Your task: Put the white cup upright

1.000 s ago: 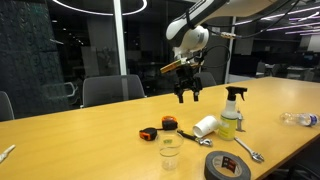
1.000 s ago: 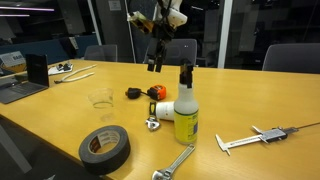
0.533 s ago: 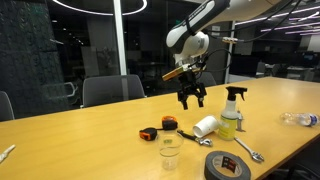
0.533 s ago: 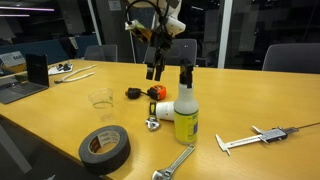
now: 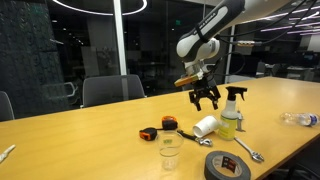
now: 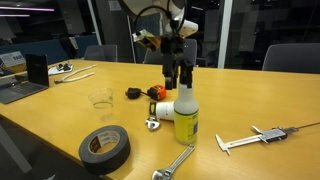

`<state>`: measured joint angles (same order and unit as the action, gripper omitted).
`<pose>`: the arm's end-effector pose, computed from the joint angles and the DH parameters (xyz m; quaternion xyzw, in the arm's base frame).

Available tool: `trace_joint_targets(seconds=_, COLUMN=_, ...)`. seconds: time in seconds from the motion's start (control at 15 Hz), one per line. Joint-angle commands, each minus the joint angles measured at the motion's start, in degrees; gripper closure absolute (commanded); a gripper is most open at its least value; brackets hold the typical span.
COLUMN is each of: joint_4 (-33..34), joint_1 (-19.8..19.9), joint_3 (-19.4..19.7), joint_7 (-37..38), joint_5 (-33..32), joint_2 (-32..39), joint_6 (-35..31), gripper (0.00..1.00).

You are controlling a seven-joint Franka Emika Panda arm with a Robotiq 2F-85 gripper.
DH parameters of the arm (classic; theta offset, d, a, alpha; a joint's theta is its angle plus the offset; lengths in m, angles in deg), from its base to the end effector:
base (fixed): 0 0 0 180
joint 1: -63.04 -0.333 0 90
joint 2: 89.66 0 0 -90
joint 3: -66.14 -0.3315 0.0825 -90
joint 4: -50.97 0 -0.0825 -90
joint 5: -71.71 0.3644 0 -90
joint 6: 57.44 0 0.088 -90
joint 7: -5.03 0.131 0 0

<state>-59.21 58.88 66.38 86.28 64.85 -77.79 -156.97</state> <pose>0.5328 0.0229 0.3630 0.7776 -0.5951 -0.1054 0.1734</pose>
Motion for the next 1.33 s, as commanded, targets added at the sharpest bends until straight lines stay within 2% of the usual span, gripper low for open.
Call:
trace_joint_targets(seconds=0.0, joint_4=-5.8, joint_1=0.9, joint_3=1.1, joint_7=-0.5, joint_5=-0.9, joint_2=-3.5, joint_6=-6.9, gripper=0.0)
trace_joint_targets(seconds=0.53, joint_4=-10.4, joint_1=2.2, joint_3=1.4, joint_7=-1.1, joint_5=2.5, joint_2=-3.3, joint_6=-15.3, gripper=0.0)
trace_joint_targets(seconds=1.27, joint_4=-12.5, joint_1=2.7, joint_3=1.6, joint_7=-2.6, joint_5=4.7, joint_2=-1.5, joint_6=-18.4, gripper=0.0)
